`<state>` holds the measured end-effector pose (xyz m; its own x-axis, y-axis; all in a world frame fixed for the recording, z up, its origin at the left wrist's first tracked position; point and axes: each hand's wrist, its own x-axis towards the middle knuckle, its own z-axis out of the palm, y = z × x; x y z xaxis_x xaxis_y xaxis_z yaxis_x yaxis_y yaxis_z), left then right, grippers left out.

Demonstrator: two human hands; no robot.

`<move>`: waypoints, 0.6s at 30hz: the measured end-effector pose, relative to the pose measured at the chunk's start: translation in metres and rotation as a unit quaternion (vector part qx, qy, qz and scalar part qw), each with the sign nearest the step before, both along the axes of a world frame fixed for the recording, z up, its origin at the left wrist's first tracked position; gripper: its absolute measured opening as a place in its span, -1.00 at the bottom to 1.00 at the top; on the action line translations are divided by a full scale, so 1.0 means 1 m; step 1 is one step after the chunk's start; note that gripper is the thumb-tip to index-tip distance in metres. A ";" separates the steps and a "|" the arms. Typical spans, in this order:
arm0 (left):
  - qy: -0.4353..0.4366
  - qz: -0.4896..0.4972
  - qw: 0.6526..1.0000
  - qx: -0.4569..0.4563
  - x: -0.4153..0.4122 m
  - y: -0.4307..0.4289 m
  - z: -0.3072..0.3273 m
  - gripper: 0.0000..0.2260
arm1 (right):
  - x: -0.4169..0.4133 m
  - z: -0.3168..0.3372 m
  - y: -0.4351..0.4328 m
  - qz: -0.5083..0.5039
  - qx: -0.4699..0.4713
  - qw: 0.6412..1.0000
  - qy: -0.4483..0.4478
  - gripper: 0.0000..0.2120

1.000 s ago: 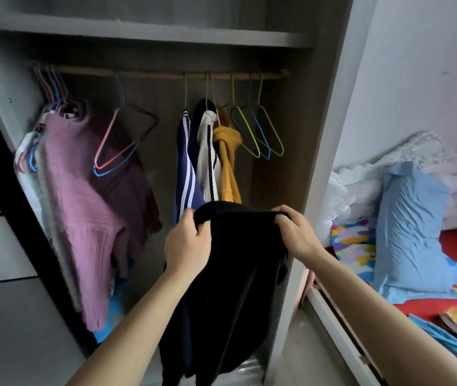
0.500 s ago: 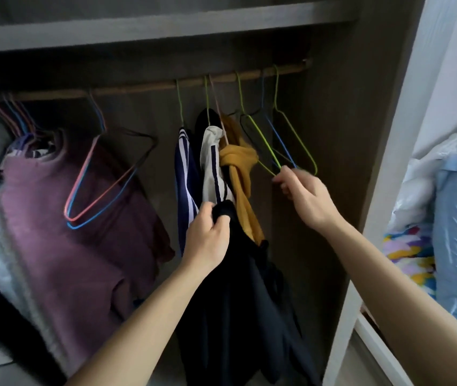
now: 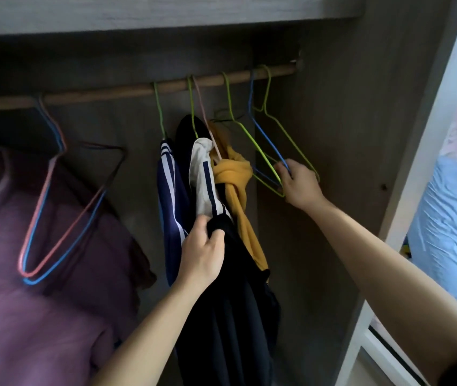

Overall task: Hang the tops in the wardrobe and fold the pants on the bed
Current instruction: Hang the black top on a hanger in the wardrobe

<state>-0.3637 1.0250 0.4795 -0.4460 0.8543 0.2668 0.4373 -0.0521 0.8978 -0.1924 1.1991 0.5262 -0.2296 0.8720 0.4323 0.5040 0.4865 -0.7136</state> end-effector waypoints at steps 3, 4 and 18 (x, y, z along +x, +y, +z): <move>0.001 -0.019 1.000 0.013 -0.016 -0.006 -0.004 -0.82 | -0.011 0.003 -0.008 -0.036 0.015 0.999 0.018 -0.75; -0.001 -0.024 1.000 0.015 -0.022 -0.008 -0.004 -0.83 | -0.014 0.003 -0.012 -0.047 0.019 0.999 0.019 -0.76; 0.017 -0.131 0.991 -0.012 -0.036 -0.047 -0.017 -0.89 | -0.015 0.052 -0.065 -0.140 0.083 0.983 -0.089 -0.75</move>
